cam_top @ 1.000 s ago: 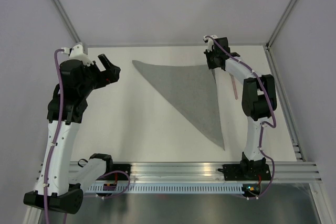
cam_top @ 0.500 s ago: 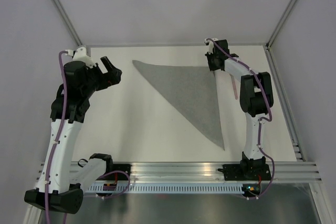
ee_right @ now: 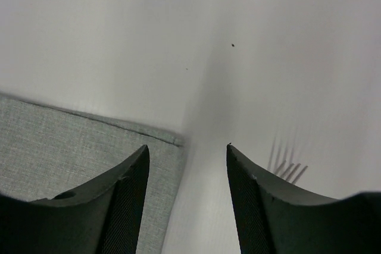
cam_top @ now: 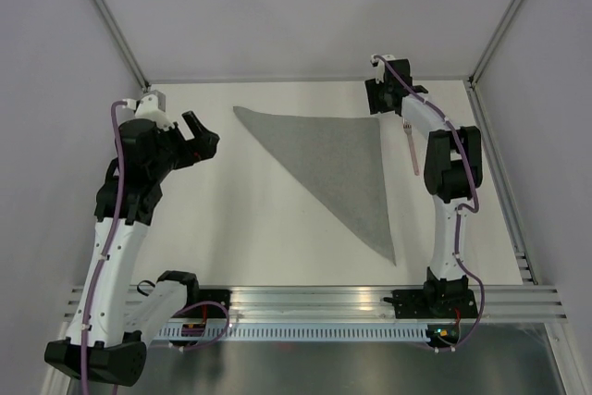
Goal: Fold the napkin, place the utensils inside, and roll it up
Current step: Fold the napkin, then grab a utensil with the right arm
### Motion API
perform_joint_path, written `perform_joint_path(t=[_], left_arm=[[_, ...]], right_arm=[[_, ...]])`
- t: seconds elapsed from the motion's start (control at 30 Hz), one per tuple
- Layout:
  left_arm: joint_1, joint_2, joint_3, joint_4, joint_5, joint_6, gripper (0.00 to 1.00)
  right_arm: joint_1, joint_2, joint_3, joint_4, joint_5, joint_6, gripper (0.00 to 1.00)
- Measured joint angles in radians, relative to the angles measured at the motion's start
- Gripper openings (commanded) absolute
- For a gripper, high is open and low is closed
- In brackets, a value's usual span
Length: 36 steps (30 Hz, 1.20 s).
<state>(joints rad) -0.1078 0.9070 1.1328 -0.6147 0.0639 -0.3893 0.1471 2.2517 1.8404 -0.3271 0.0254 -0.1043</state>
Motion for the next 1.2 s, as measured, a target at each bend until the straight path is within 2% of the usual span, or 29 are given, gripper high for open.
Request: perform_joint_path(t=[0.1,0.2,0.43,0.8,1.2], left_arm=[[0.0,-0.031,-0.05,0.016,0.019,0.0,1.0],[0.0,-0.068,-0.098,0.024,0.03,0.001,1.0],[0.0,-0.132,-0.174,0.05,0.055,0.002,1.0],[0.0,-0.142,-0.191,0.068,0.071,0.016,1.0],[0.0,-0.142,-0.191,0.068,0.071,0.016,1.0]], right_arm=[[-0.03,-0.037,-0.041,-0.009,-0.01,0.005,0.58],[-0.08,-0.142,-0.19,-0.019,-0.026,0.005,0.53],[-0.247,-0.268,-0.388,-0.041,-0.076,0.001,0.52],[-0.247,-0.269,-0.428,-0.055,-0.14,-0.004,0.53],[-0.246,-0.234,-0.428,-0.056,-0.145,-0.005,0.51]])
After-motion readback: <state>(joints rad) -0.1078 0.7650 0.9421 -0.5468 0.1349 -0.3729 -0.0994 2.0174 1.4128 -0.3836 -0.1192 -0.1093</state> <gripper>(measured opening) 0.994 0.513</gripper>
